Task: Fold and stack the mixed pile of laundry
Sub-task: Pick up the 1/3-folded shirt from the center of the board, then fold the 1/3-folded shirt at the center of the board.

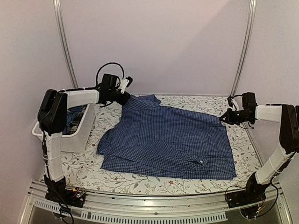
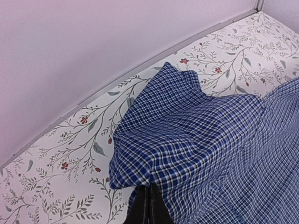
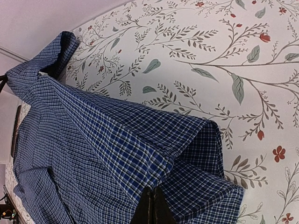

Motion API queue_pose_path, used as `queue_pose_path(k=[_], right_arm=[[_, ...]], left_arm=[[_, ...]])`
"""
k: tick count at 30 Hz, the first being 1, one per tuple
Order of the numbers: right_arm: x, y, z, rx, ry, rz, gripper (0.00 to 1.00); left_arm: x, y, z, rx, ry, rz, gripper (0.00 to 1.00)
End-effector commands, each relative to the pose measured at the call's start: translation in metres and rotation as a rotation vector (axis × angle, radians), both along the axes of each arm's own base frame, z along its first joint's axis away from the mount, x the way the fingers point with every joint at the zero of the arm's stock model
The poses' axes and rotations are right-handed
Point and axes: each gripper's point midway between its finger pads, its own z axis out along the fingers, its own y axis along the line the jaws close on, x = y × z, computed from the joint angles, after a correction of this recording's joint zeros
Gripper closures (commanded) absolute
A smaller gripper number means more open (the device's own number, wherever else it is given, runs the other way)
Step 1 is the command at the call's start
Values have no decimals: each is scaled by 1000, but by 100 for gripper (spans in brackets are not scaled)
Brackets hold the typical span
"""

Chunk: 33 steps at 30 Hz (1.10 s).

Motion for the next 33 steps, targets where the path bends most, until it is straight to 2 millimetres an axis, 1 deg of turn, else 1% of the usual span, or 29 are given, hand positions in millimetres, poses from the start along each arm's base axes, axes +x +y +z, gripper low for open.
queue_pose_path(k=[1, 4, 8, 11, 16, 20, 24, 28, 30, 31, 32, 33], right_arm=[[-10, 2, 6, 7, -23, 17, 100], [-17, 1, 3, 7, -13, 13, 100], [-25, -3, -1, -2, 5, -6, 100], [-30, -11, -8, -6, 28, -36, 100], [-35, -23, -22, -10, 79, -89, 100], [-32, -25, -33, 1, 119, -101, 100], [-36, -26, -51, 5, 185, -106, 100], [-41, -28, -61, -7, 215, -116, 100], [-44, -28, -66, -6, 236, -116, 100], [-45, -28, -68, -7, 246, -113, 97], [-46, -28, -68, -9, 255, -110, 91], [-46, -27, -68, -6, 264, -105, 83]], left_arm=[[-19, -8, 25, -5, -118, -86, 100], [-42, -9, 20, -7, -114, -124, 100], [-69, -5, 14, -7, -94, -151, 100], [-88, 2, 11, -1, -77, -156, 100], [-118, 5, 3, -6, -30, -191, 100], [-143, 4, -18, 15, 20, -213, 100], [-165, 8, -49, 59, 85, -219, 100], [-179, 13, -66, 86, 127, -213, 100], [-181, 14, -68, 88, 139, -209, 100], [-182, 14, -69, 92, 140, -212, 100], [-182, 14, -69, 96, 143, -213, 99], [-183, 13, -69, 102, 152, -216, 94]])
